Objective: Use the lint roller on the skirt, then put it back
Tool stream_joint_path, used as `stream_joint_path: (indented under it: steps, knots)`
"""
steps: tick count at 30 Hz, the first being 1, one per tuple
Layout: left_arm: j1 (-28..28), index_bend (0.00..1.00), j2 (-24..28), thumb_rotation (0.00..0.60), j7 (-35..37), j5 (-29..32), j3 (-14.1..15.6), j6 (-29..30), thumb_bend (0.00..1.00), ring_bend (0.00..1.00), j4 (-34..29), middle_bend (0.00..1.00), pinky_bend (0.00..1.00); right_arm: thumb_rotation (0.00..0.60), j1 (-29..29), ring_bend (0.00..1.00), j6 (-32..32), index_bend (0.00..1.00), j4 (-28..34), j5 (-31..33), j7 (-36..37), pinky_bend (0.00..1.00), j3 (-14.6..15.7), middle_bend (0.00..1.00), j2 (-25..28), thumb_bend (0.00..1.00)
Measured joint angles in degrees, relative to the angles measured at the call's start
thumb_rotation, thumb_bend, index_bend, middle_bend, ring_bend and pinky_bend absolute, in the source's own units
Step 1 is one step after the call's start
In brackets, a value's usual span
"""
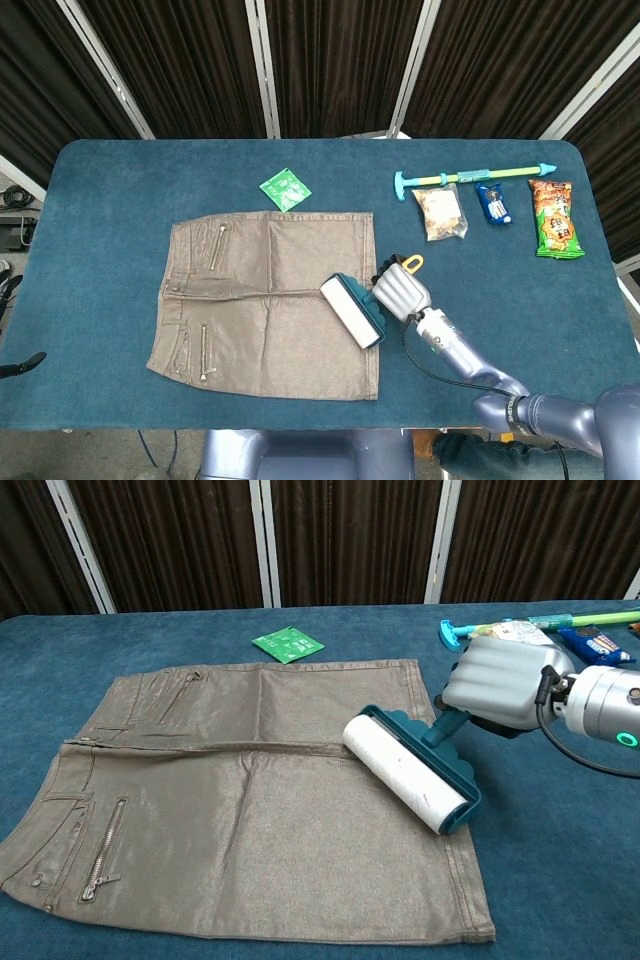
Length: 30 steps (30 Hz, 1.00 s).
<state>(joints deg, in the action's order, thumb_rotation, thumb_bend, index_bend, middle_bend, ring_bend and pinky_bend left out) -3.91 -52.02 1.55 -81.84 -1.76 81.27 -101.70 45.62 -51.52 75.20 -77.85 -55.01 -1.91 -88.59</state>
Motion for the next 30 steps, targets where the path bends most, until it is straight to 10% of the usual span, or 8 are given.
stream_joint_path:
  steps: [20,30]
  knots:
    - [0.2,0.00,0.0,0.600,0.2,-0.5,0.3,0.5,0.00,0.00,0.0,0.00,0.00,0.600,3.4,0.42,1.5,0.43,14.6,-1.5,-12.8,0.46,1.7,0.54,-4.2,0.93]
    - [0.3,0.00,0.0,0.600,0.4,-0.5,0.3,0.6,0.00,0.00,0.3,0.00,0.00,0.600,3.1,0.42,0.5,0.43,11.9,0.7,-15.2,0.46,1.6,0.54,-4.9,0.93]
